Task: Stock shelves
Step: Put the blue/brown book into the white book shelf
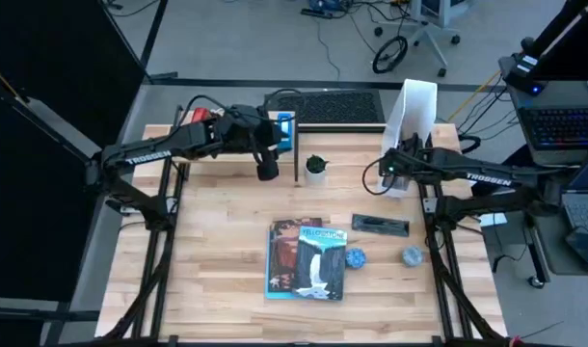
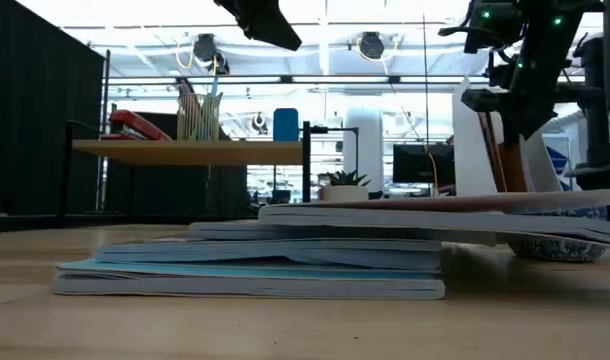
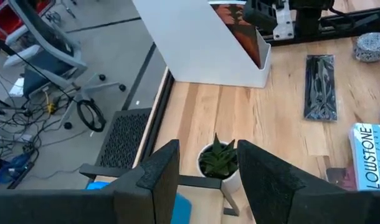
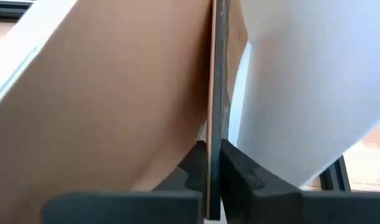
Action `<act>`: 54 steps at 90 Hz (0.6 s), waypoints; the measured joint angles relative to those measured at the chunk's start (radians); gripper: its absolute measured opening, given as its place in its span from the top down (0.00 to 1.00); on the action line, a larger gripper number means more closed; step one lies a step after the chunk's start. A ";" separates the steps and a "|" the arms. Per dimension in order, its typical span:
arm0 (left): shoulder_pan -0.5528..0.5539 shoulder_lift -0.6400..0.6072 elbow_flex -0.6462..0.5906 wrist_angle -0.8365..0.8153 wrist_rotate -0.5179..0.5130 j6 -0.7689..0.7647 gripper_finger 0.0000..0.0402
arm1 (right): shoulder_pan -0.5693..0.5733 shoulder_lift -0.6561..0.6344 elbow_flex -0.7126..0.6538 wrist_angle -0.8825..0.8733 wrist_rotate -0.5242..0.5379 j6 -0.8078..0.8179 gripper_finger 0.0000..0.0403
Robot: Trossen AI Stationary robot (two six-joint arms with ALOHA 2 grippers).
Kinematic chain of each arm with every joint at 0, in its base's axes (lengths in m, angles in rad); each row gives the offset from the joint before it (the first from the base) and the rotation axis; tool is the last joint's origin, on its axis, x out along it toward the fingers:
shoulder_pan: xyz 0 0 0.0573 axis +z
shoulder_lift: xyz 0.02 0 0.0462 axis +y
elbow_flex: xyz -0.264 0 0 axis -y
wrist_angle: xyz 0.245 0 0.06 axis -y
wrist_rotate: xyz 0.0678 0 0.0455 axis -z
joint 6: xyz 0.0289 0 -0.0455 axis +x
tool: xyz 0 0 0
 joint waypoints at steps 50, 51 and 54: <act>0.000 0.000 0.000 0.000 0.000 0.000 0.63 | 0.160 -0.017 0.276 -0.254 0.299 0.070 1.00; 0.000 0.000 0.000 0.000 0.000 0.000 0.63 | 0.166 -0.017 0.276 -0.254 0.311 0.074 1.00; 0.000 0.000 0.000 0.000 0.000 0.000 0.63 | 0.186 -0.017 0.276 -0.254 0.349 0.084 1.00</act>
